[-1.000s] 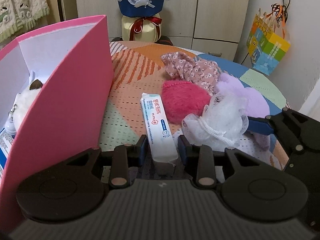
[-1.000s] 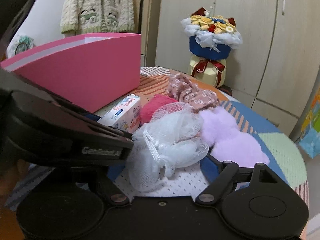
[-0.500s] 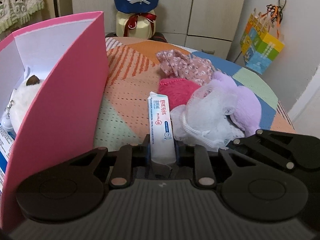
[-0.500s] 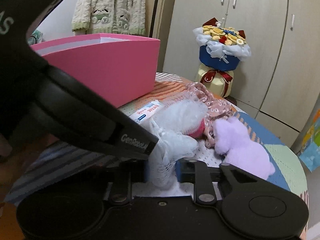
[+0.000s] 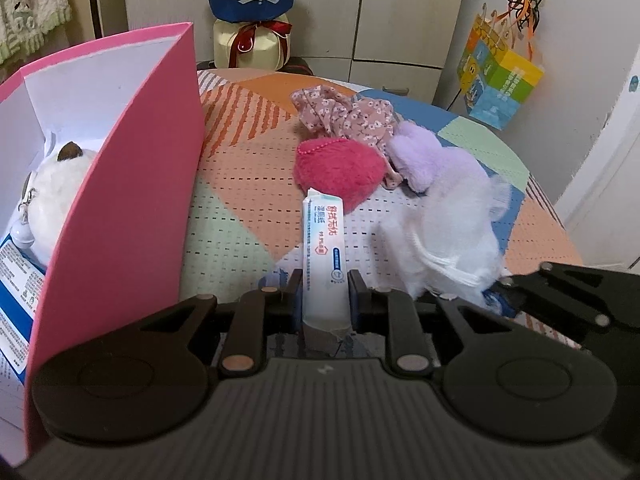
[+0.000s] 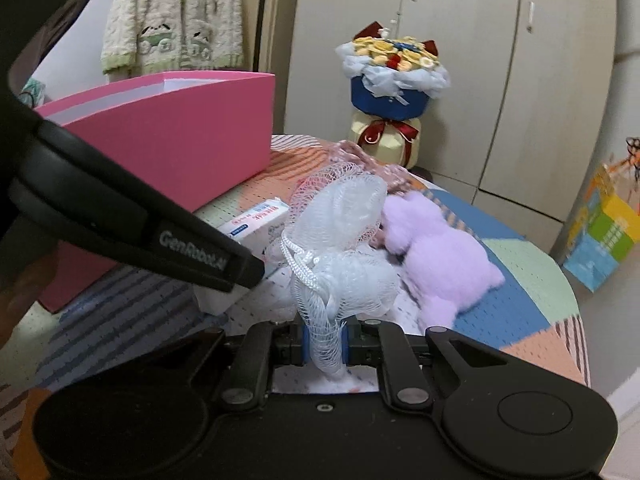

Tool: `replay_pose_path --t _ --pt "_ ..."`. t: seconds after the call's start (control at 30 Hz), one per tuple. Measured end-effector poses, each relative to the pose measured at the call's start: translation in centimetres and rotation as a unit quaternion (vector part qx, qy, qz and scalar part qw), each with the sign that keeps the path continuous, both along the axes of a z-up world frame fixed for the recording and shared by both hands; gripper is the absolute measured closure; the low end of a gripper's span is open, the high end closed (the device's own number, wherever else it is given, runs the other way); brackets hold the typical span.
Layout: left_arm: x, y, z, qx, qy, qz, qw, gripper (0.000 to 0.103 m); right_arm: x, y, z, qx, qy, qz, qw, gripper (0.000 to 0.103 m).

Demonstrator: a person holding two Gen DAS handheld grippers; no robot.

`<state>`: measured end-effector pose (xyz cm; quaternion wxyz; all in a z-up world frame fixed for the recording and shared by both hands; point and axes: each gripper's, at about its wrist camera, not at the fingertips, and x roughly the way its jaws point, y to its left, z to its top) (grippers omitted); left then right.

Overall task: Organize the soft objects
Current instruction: 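Carry the toothpaste tube and mesh puff over the pink box with both grippers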

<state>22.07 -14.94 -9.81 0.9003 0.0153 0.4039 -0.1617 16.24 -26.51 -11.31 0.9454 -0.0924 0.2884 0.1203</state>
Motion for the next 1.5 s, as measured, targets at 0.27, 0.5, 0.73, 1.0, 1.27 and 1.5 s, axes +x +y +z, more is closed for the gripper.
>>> replay_pose_path --t 0.27,0.5,0.73,1.0,1.27,1.5 --pt "0.2 -0.9 -1.0 0.035 -0.010 -0.003 0.9993 0.079 -1.6 -1.0 -0.1 -0.002 0.007 -0.021 1.000 0.087" --pt "-0.7 -0.9 -0.9 0.037 -0.044 0.000 0.9983 0.083 -2.3 -2.1 0.0 0.021 0.015 -0.047 0.999 0.087" --pt "-3.1 -0.3 0.7 0.037 -0.080 -0.013 0.9960 0.083 -3.6 -2.2 0.3 0.041 0.017 -0.061 0.997 0.087" --pt "-5.7 0.8 1.9 0.018 -0.088 -0.037 0.9953 0.084 -5.0 -2.5 0.9 0.057 0.018 -0.083 0.995 0.088" --pt "-8.6 1.7 2.9 -0.006 -0.096 -0.071 0.9928 0.084 -7.2 -2.1 1.4 0.056 0.016 -0.090 0.994 0.088" --pt "-10.1 3.4 4.1 -0.035 -0.093 -0.098 0.9902 0.085 -9.0 -1.6 2.2 0.052 0.019 -0.097 0.994 0.088"
